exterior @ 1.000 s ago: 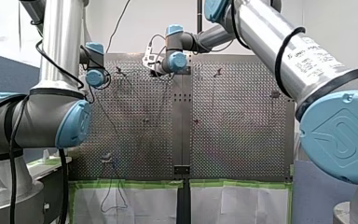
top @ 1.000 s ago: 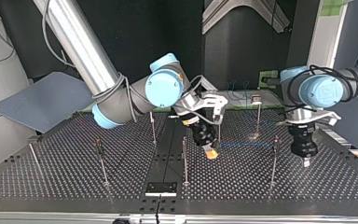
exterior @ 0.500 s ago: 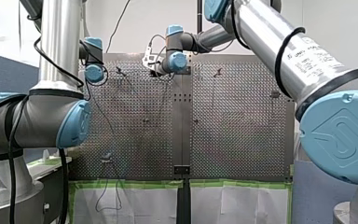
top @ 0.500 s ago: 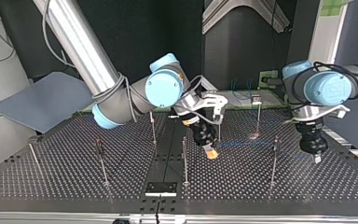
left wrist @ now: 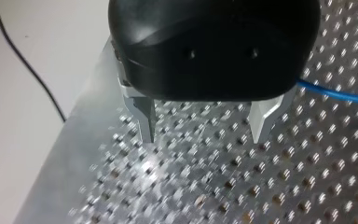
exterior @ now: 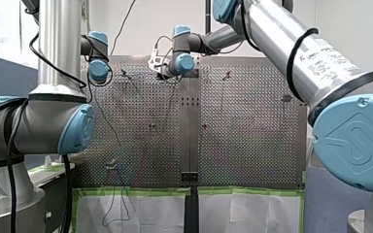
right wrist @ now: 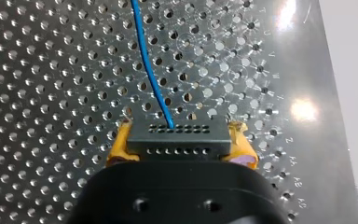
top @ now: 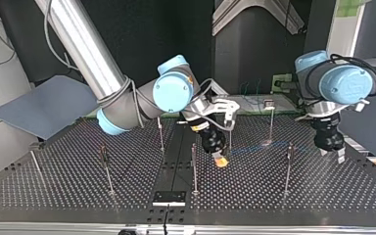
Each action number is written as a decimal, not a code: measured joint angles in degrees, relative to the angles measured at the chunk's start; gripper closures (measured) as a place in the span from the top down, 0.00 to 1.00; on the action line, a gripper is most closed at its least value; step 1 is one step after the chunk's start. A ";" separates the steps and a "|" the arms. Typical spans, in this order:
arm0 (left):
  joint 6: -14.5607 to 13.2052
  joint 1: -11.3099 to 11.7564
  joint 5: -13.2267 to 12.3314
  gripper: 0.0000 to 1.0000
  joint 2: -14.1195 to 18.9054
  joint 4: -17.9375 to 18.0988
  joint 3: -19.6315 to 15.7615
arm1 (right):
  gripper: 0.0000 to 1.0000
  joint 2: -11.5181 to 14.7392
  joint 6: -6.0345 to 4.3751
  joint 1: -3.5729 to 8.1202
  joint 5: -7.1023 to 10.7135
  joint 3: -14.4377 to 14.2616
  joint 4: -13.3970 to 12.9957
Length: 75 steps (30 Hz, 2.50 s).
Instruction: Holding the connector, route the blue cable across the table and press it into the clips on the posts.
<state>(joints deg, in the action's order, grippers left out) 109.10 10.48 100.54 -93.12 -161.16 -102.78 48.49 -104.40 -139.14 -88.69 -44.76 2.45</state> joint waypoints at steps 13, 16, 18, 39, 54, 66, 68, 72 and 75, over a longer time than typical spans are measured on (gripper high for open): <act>1.03 -1.78 -5.83 0.99 5.31 -6.01 -4.94 | 0.00 0.26 0.50 -0.06 -1.30 0.41 0.60; 1.28 -1.97 -7.15 0.99 6.61 -7.30 -5.48 | 0.00 0.26 0.50 0.01 -1.36 0.43 0.67; 1.38 -2.15 -8.15 0.99 7.60 -8.31 -5.63 | 0.00 0.27 0.50 0.09 -1.46 0.43 0.75; -2.99 -4.93 -18.49 0.99 15.52 -13.74 -5.66 | 0.00 0.27 0.51 0.22 -2.47 0.44 1.23; -3.15 -7.79 -19.92 0.99 9.53 -7.81 -2.51 | 0.00 0.29 0.56 -0.35 -3.36 2.05 1.88; -2.90 -10.06 -18.82 0.99 5.03 -6.16 1.57 | 0.00 0.28 0.52 -0.47 -3.52 2.12 2.09; -2.99 -10.49 -18.45 0.99 4.28 -5.92 2.05 | 0.00 0.28 0.51 -0.47 -3.52 2.13 2.10; -3.44 -11.17 -17.61 0.99 2.63 -5.39 2.60 | 0.00 0.28 0.51 -0.47 -3.52 2.13 2.20; -3.18 -11.58 -16.48 0.99 1.42 -4.38 2.81 | 0.00 0.29 0.50 -0.47 -3.52 2.13 2.42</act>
<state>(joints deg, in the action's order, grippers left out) 105.92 -1.10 84.06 -91.70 -165.55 -99.97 48.78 -103.90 -139.61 -92.20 -42.62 4.88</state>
